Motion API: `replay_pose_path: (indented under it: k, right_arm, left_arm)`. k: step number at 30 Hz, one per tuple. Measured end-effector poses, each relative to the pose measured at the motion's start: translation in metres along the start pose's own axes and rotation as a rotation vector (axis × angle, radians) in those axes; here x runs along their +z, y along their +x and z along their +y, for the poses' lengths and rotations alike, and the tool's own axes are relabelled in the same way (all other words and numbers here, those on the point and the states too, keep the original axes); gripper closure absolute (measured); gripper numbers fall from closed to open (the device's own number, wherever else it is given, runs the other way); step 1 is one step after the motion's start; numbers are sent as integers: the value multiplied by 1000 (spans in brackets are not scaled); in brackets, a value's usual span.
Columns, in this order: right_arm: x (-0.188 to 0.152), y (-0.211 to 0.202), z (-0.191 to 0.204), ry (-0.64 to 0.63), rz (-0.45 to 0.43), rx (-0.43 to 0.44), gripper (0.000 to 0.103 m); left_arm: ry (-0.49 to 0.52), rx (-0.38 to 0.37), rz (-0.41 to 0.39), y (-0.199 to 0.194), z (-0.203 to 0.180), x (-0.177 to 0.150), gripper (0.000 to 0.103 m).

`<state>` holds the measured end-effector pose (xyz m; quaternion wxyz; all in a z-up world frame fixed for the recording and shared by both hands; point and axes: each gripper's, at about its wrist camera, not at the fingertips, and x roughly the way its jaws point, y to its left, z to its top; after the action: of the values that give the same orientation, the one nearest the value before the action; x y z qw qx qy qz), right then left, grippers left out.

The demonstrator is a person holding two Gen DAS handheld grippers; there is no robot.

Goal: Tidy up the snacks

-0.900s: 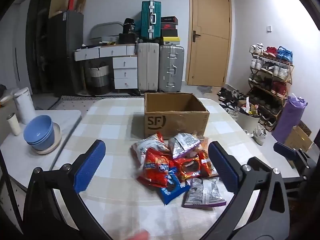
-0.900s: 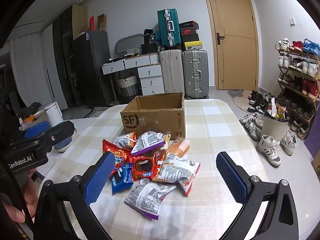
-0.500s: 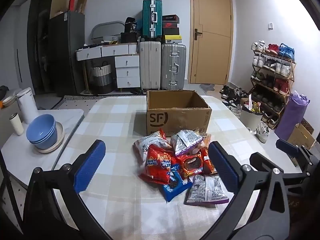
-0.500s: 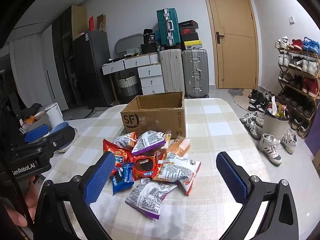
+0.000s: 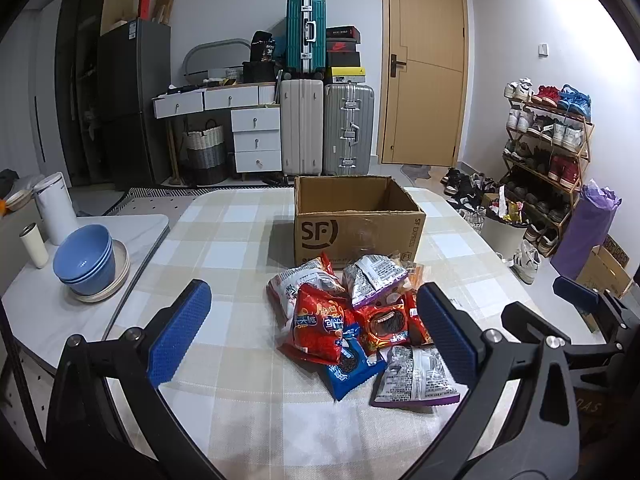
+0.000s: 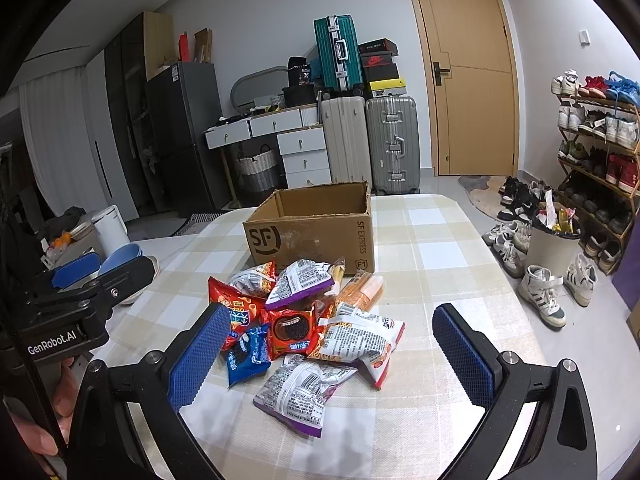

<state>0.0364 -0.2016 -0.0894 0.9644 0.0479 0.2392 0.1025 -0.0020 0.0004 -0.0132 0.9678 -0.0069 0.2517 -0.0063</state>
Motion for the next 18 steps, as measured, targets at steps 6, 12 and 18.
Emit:
replay_pose_path:
  k: [6, 12, 18]
  right_arm:
    - [0, 0, 1, 1, 0, 0, 0]
    - [-1, 0, 1, 2, 1, 3, 0]
    - [0, 0, 0, 3, 1, 3, 0]
  left_arm:
    - [1, -6, 4, -1, 0, 0, 0]
    - [-1, -6, 6, 1, 0, -3, 0]
    - [1, -4, 6, 1, 0, -4, 0]
